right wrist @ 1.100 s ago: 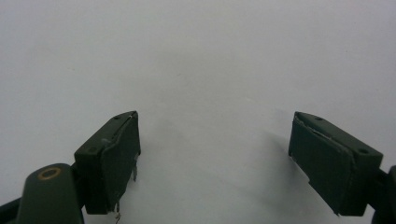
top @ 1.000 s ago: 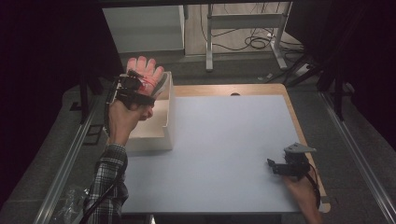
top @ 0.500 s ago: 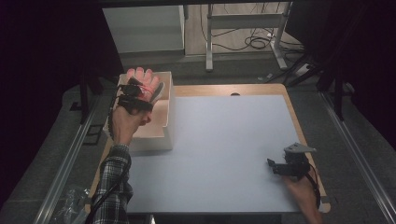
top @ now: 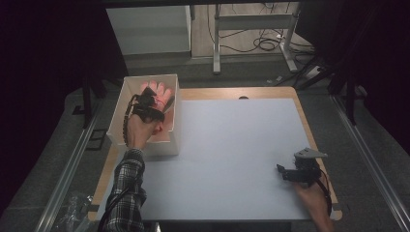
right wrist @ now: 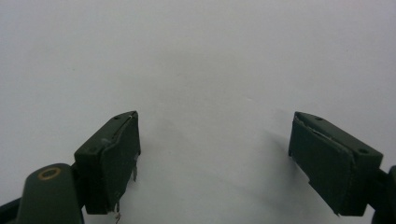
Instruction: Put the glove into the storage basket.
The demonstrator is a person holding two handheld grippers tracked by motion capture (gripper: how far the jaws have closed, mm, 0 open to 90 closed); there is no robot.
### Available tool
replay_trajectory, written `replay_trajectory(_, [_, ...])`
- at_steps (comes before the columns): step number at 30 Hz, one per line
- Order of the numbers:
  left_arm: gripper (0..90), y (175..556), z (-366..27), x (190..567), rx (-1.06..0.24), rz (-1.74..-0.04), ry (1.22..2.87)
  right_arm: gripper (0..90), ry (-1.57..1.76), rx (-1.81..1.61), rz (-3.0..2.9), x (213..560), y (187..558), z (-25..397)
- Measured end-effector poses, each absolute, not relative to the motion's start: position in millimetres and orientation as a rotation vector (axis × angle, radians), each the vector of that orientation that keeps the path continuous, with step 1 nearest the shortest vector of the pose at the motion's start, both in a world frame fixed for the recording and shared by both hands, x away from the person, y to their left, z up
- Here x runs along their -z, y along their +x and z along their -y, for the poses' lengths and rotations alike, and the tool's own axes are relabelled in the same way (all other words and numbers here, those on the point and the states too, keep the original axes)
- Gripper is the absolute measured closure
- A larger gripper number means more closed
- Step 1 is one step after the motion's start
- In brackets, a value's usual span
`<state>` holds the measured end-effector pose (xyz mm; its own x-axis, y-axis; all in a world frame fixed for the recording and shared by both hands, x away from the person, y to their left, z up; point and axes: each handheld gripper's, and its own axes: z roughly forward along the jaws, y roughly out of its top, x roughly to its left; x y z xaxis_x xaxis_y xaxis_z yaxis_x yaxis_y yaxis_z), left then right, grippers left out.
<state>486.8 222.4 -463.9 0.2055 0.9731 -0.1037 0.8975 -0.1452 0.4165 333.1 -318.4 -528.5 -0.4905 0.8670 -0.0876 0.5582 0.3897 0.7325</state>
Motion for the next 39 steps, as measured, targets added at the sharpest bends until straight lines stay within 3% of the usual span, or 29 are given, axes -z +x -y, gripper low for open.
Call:
replay_trajectory(16, [33.9, 510, -198, 496, -0.150, -1.806, 2.189, 16.9, 1.224, -0.897, -2.191, 529, 333, 318])
replay_trajectory(34, [10.7, 512, -206, 502, 0.062, -1.734, 2.227, 16.9, 1.225, -0.897, -2.191, 529, 333, 318])
replay_trajectory(39, [6.3, 506, -209, 494, 0.010, -1.703, 2.204, 16.9, 1.223, -0.896, -2.191, 529, 333, 318])
